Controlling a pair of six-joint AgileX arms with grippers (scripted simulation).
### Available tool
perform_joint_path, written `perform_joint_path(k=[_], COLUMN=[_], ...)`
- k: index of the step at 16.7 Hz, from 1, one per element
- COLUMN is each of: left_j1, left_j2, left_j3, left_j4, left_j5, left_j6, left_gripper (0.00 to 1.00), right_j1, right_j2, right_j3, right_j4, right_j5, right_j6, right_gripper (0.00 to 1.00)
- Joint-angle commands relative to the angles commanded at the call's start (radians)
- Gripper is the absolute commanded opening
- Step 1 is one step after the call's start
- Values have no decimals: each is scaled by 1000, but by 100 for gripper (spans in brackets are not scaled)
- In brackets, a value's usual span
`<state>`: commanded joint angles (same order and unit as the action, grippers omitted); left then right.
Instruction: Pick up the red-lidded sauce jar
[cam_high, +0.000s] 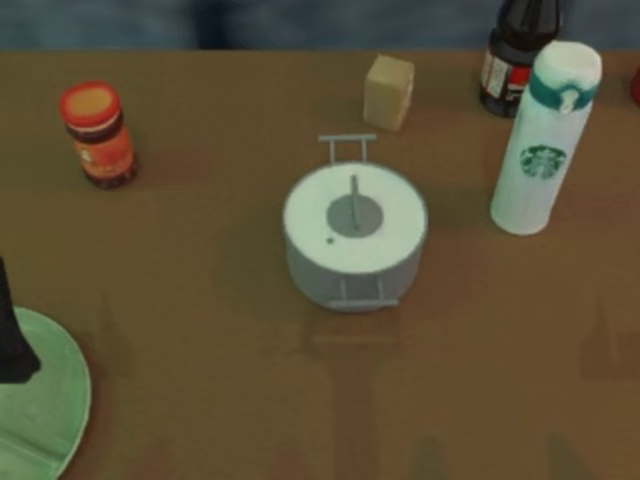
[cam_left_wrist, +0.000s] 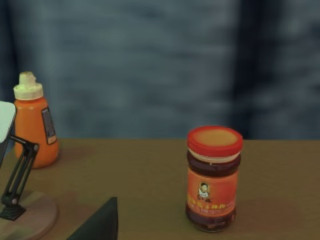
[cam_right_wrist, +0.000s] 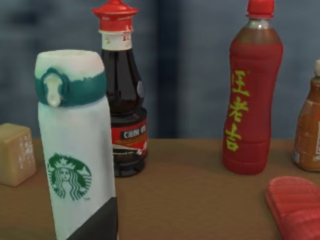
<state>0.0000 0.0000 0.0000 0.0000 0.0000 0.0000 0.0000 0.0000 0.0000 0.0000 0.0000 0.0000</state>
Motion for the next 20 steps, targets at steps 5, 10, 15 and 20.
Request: perform_joint_path(k=[5,10,15,20], left_j1=[0,-9,-21,-28], left_j2=[54,331,742,1202], left_j3=[29,208,542,996], left_j4=[-34,-201,-438,-691], left_j5=[3,26,56,81], left_j6=[8,51,118,198], left_gripper=[100,100,100,100], right_j1=[0,0,0,0], right_j2=[0,0,0,0], right_j3=[0,0,0,0], right_j4=[0,0,0,0], right_j5=[0,0,0,0], right_j6=[0,0,0,0], right_gripper=[100,100,100,100])
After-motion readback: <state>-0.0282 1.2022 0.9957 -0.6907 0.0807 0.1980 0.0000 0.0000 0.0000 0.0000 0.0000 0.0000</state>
